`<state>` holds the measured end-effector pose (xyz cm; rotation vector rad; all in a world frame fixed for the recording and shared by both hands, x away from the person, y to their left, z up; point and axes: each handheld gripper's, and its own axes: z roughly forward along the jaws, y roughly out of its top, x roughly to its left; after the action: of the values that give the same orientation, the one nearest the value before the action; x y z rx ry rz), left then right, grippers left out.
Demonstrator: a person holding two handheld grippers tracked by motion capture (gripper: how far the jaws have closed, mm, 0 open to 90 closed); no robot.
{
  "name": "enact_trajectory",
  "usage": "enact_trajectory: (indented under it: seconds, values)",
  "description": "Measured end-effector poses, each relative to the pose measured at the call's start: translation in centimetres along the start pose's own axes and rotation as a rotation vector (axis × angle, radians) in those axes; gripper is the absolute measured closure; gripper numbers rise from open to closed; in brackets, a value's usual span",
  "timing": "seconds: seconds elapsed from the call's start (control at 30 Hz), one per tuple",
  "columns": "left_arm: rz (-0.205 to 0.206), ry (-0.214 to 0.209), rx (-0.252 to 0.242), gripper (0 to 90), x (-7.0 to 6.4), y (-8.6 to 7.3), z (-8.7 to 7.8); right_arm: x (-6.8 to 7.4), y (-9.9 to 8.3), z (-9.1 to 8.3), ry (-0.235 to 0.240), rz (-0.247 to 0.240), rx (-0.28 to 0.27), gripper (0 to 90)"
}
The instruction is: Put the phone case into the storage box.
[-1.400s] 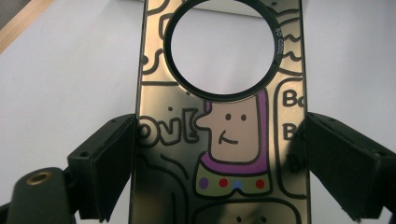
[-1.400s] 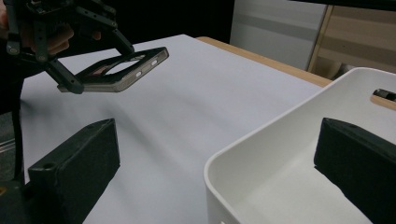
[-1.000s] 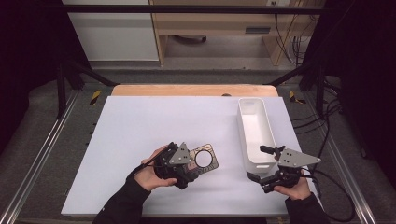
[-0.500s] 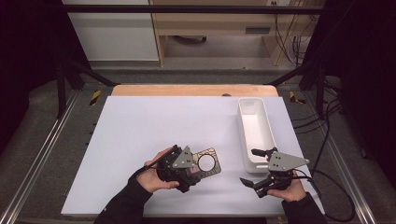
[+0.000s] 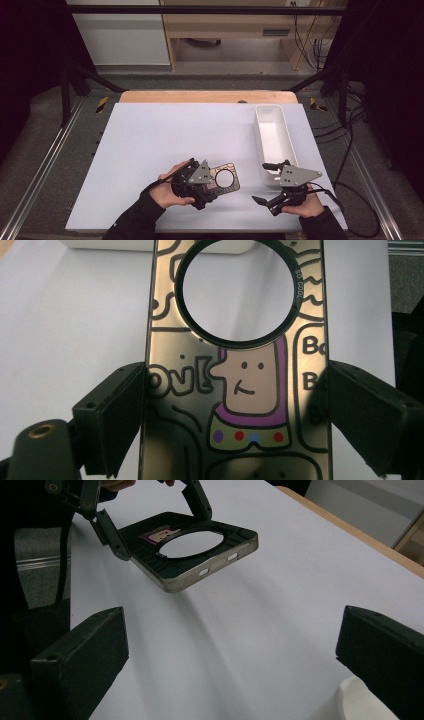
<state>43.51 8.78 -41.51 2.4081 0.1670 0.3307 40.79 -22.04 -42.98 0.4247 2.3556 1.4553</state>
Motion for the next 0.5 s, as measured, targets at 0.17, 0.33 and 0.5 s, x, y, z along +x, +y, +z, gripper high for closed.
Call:
enact_trajectory:
  seconds: [0.17,0.33,0.5]
  values:
    - [0.009,-0.007,-0.001,11.5,-0.2,0.1,0.1,0.1,0.1,0.1,0.009,-0.011,0.01,0.9]
    - [0.019,-0.014,-0.007,11.4,-0.3,0.2,0.1,0.3,0.4,0.5,0.022,-0.035,0.03,1.0]
    - [0.032,-0.018,-0.012,11.4,-0.4,0.3,0.1,0.5,0.7,1.1,0.032,-0.069,0.059,1.3]
